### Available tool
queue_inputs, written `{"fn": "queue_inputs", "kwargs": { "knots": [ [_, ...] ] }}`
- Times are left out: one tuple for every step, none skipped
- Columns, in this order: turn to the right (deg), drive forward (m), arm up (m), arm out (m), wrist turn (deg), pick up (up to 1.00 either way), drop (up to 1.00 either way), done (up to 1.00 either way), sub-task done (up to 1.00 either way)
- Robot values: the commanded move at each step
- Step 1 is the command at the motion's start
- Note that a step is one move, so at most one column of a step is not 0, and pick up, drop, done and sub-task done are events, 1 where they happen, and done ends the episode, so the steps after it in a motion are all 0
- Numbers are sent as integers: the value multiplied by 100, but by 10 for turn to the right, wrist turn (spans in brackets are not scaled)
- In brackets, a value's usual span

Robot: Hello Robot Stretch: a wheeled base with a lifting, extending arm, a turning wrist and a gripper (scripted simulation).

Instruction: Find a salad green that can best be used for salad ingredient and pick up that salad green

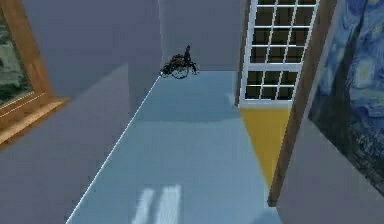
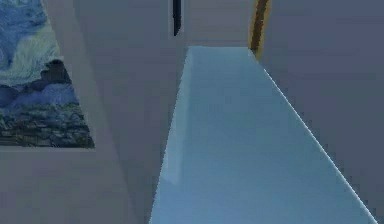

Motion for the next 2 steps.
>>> {"fn": "queue_inputs", "kwargs": {
  "knots": [
    [0, 100, 0, 0, 0, 0, 0, 0, 0],
    [60, 0, 0, 0, 0, 0, 0, 0, 0]
  ]
}}
